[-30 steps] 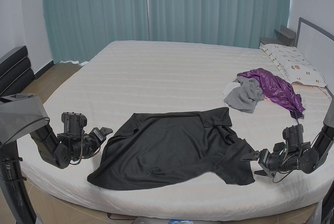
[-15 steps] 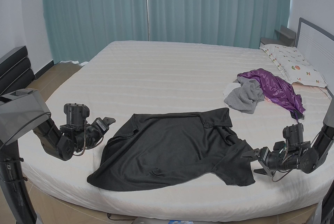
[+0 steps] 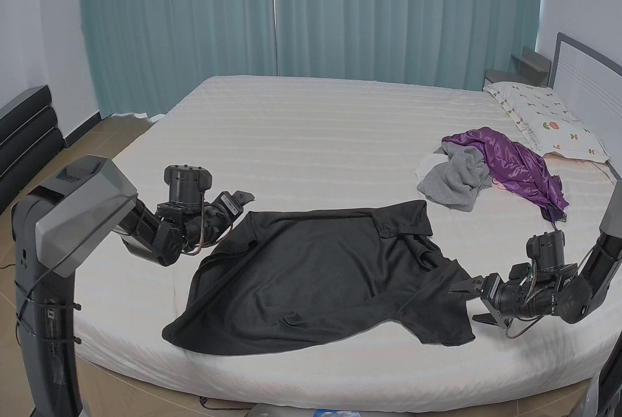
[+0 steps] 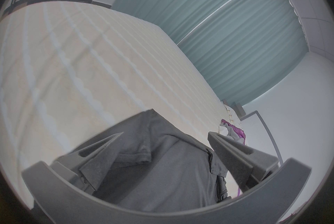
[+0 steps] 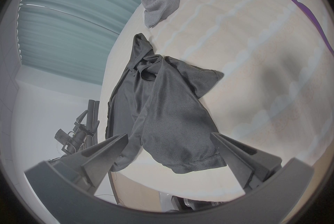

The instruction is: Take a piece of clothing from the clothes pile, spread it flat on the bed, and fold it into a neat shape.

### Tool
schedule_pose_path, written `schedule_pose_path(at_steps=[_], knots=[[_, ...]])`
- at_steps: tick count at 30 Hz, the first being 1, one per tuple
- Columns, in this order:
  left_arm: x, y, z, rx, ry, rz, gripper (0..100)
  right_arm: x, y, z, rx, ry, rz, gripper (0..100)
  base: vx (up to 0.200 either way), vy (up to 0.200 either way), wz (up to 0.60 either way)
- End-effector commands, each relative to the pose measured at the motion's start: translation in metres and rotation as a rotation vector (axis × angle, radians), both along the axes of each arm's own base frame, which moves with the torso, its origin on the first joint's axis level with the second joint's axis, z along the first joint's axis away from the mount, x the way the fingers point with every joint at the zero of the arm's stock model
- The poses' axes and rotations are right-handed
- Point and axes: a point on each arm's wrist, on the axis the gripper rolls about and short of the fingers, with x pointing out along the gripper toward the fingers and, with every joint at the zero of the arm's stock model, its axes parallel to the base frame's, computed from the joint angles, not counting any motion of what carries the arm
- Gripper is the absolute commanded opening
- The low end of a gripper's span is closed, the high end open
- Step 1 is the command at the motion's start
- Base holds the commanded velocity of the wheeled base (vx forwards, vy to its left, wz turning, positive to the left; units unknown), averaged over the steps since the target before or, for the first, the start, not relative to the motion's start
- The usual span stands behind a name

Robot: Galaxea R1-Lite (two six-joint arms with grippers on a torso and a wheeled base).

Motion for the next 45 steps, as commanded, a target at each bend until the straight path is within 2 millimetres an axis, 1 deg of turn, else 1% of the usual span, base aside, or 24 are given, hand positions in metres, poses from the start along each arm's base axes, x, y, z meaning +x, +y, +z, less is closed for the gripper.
schedule_pose_path(at_steps=[1,3,6,13,15,16,18,21,22,23,25,29,30,31,32,33,35,36,39,45], knots=[[0.012,-0.027,-0.032,0.004,0.033,-0.054,100,0.001,0.0,-0.005,-0.003,0.013,0.0,100,0.0,0.0,0.0],[0.014,-0.035,-0.036,0.0,0.028,-0.069,100,0.001,0.0,-0.005,-0.004,0.013,0.001,100,0.0,0.0,0.0],[0.015,-0.042,-0.04,-0.005,0.028,-0.081,100,0.001,0.0,-0.005,-0.004,0.013,0.001,100,0.0,0.0,0.0],[0.022,-0.046,-0.053,0.001,0.036,-0.087,100,0.001,0.001,-0.005,-0.005,0.015,0.002,100,0.0,0.0,0.0],[0.026,-0.046,-0.062,0.009,0.039,-0.082,100,0.0,0.001,-0.006,-0.005,0.018,0.002,100,0.0,0.0,0.0],[0.027,-0.046,-0.063,0.01,0.039,-0.079,100,0.0,0.001,-0.006,-0.005,0.018,0.002,100,0.0,0.0,0.0],[0.031,-0.04,-0.067,0.015,0.042,-0.068,100,0.0,0.001,-0.006,-0.006,0.021,0.001,100,0.0,0.0,0.0],[0.033,-0.032,-0.067,0.05,0.029,-0.064,100,0.001,0.001,-0.006,-0.008,0.018,0.001,100,0.0,0.0,0.0],[0.036,-0.024,-0.069,0.097,0.014,-0.069,100,0.001,0.001,-0.007,-0.008,0.02,0.001,100,0.0,0.0,0.0],[0.037,-0.022,-0.07,0.109,0.011,-0.07,100,0.001,0.001,-0.007,-0.008,0.02,0.001,100,0.0,0.0,0.0],[0.047,-0.009,-0.072,0.162,-0.013,-0.031,100,0.001,0.001,-0.007,-0.008,0.02,0.001,100,0.0,0.0,0.0],[0.06,0.01,-0.072,0.178,-0.04,0.031,100,0.001,0.0,-0.007,-0.008,0.02,0.0,100,0.0,0.0,0.0],[0.063,0.014,-0.07,0.178,-0.049,0.04,100,0.001,0.0,-0.007,-0.008,0.02,-0.002,100,0.0,0.0,0.0],[0.063,0.014,-0.07,0.178,-0.049,0.04,100,0.001,0.0,-0.007,-0.008,0.02,-0.002,100,0.0,0.0,0.0],[0.068,0.022,-0.064,0.175,-0.069,0.058,100,0.001,0.0,-0.007,-0.008,0.02,-0.002,100,0.0,0.0,0.0],[0.068,0.023,-0.064,0.176,-0.072,0.061,100,0.001,0.0,-0.007,-0.008,0.02,-0.002,100,0.0,0.0,0.0],[0.075,0.033,-0.056,0.172,-0.102,0.087,100,0.001,0.0,-0.007,-0.008,0.02,-0.002,100,0.0,0.0,0.0],[0.075,0.033,-0.055,0.172,-0.103,0.087,100,0.001,0.0,-0.007,-0.008,0.02,-0.002,100,0.0,0.0,0.0],[0.086,0.052,-0.042,0.165,-0.153,0.13,100,0.001,0.0,-0.007,-0.008,0.02,-0.002,100,0.0,0.0,0.0],[0.096,0.079,-0.032,0.162,-0.195,0.188,100,0.001,0.0,-0.008,-0.01,0.024,-0.005,100,0.0,0.0,0.0]])
